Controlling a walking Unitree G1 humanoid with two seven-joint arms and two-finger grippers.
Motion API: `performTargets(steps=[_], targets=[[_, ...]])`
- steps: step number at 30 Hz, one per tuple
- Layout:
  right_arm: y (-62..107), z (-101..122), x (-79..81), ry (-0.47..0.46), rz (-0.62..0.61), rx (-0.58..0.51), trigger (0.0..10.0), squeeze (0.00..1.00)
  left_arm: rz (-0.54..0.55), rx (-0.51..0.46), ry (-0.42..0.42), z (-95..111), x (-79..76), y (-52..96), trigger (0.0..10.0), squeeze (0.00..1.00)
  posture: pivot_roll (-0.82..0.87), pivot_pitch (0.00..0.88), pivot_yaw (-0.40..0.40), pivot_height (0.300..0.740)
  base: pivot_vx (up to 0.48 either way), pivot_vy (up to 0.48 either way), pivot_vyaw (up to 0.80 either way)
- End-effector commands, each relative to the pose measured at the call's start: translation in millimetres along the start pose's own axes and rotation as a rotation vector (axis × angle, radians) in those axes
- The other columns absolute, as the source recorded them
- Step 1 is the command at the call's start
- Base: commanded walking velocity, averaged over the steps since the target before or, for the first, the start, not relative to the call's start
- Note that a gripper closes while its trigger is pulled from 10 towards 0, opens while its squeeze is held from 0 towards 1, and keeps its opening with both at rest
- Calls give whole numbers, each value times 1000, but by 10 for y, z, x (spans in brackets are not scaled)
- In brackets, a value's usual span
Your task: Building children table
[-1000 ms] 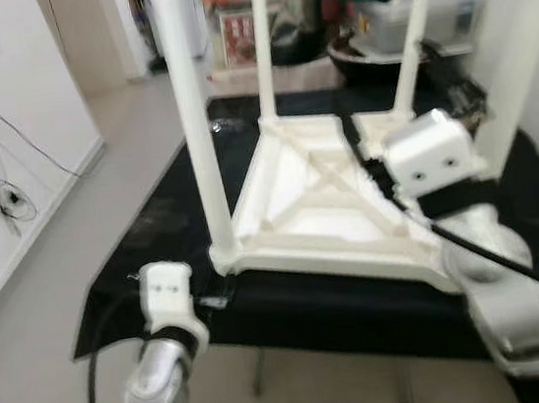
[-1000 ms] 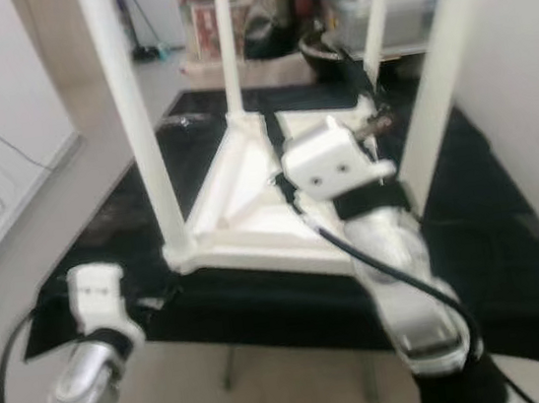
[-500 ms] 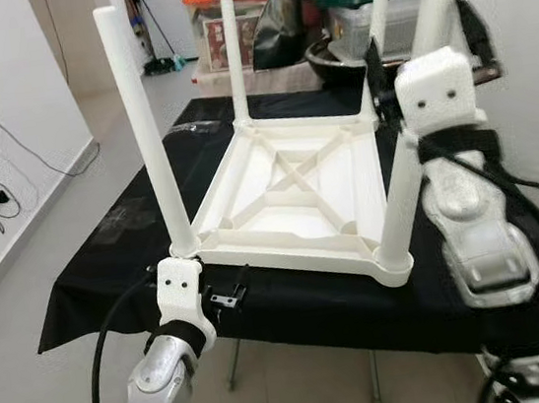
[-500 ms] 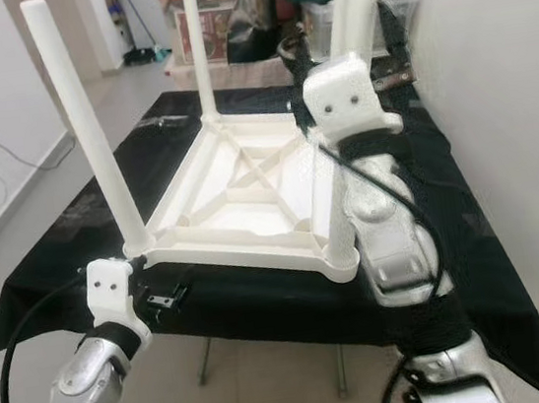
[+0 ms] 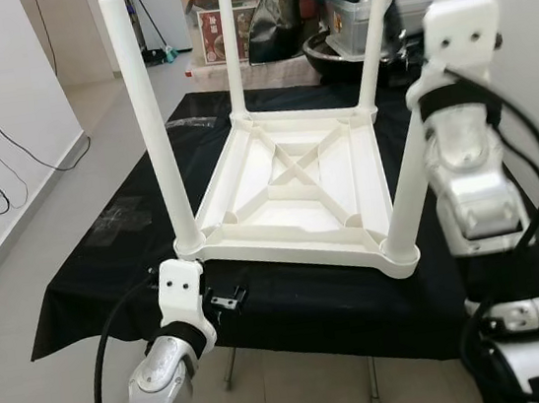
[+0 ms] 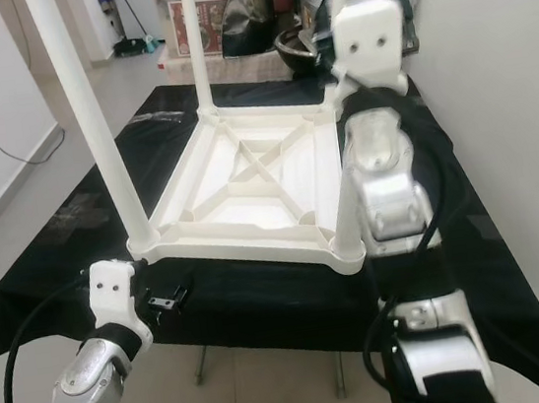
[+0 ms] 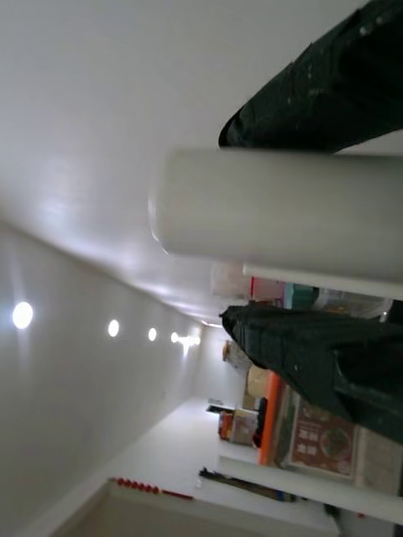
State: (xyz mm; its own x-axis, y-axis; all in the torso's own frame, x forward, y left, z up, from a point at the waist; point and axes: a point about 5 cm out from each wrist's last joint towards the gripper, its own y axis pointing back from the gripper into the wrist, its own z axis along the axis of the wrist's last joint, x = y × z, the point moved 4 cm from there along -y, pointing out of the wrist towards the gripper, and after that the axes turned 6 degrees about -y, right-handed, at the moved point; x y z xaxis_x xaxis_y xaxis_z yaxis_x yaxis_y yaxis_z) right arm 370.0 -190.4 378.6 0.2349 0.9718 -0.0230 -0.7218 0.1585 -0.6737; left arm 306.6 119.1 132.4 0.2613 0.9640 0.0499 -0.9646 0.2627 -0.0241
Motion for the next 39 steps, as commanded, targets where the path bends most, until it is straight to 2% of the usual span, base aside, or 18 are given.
performTargets(steps=[1,4,12,14,15,17,18,20,22,25,27,28,29,30,33,34,38,39], targets=[[-41,-54,-92,-73,-36,39,0,0,-2,5,2,-23,-10,-9,10000,0,47,0,-56,740,0,0,0],[-3,-252,-116,-229,-68,163,0,0,-8,11,2,-44,-27,-8,10000,0,44,0,-49,740,0,0,0],[49,-437,-62,-284,-18,278,0,0,-20,15,0,-57,-54,-22,10000,0,36,0,-42,740,0,0,0],[81,-563,-45,-355,1,375,0,0,-25,19,0,-69,-70,-21,10000,0,29,0,-41,740,0,0,0],[101,-658,-80,-453,-39,440,0,0,-25,21,4,-74,-73,-16,10000,0,27,0,-43,740,0,0,0],[101,-658,-80,-453,-39,440,0,0,-25,21,4,-74,-73,-16,10000,0,27,0,-43,740,0,0,0],[134,-765,-128,-549,-97,504,0,0,-24,24,8,-80,-72,-10,10000,0,28,0,-45,740,0,0,0],[301,-1117,-325,-755,-330,660,0,0,-17,26,14,-83,-56,3,10000,0,33,0,-47,740,0,0,0],[532,-1418,-471,-859,-519,760,0,0,-6,26,21,-78,-26,9,10000,0,44,0,-50,740,0,0,0],[668,-1557,-523,-902,-608,802,0,0,0,26,26,-74,-7,9,10000,0,43,0,-49,740,0,0,0],[966,-1812,-532,-911,-696,891,0,0,-2,27,25,-77,-11,11,10000,0,37,0,-46,740,0,0,0],[966,-1812,-532,-911,-696,891,0,0,-2,27,25,-77,-11,11,10000,0,37,0,-46,740,0,0,0],[1172,-1955,-524,-909,-749,948,0,0,-5,28,25,-80,-21,13,10000,0,39,0,-46,740,0,0,0],[1172,-1955,-524,-909,-749,948,0,0,-5,28,25,-80,-21,13,10000,0,39,0,-46,740,0,0,0],[1666,-2215,-311,-878,-719,1136,0,0,-12,30,26,-85,-39,15,10000,0,38,0,-44,740,0,0,0],[1666,-2215,-311,-878,-719,1136,0,0,-12,30,26,-85,-39,15,10000,0,38,0,-44,740,0,0,0],[2064,-2280,268,-843,-522,1372,0,0,-16,35,24,-99,-48,17,10000,0,34,0,-45,740,0,0,0],[2064,-2280,268,-843,-522,1372,0,0,-16,35,24,-99,-48,17,10000,0,34,0,-45,740,0,0,0]])
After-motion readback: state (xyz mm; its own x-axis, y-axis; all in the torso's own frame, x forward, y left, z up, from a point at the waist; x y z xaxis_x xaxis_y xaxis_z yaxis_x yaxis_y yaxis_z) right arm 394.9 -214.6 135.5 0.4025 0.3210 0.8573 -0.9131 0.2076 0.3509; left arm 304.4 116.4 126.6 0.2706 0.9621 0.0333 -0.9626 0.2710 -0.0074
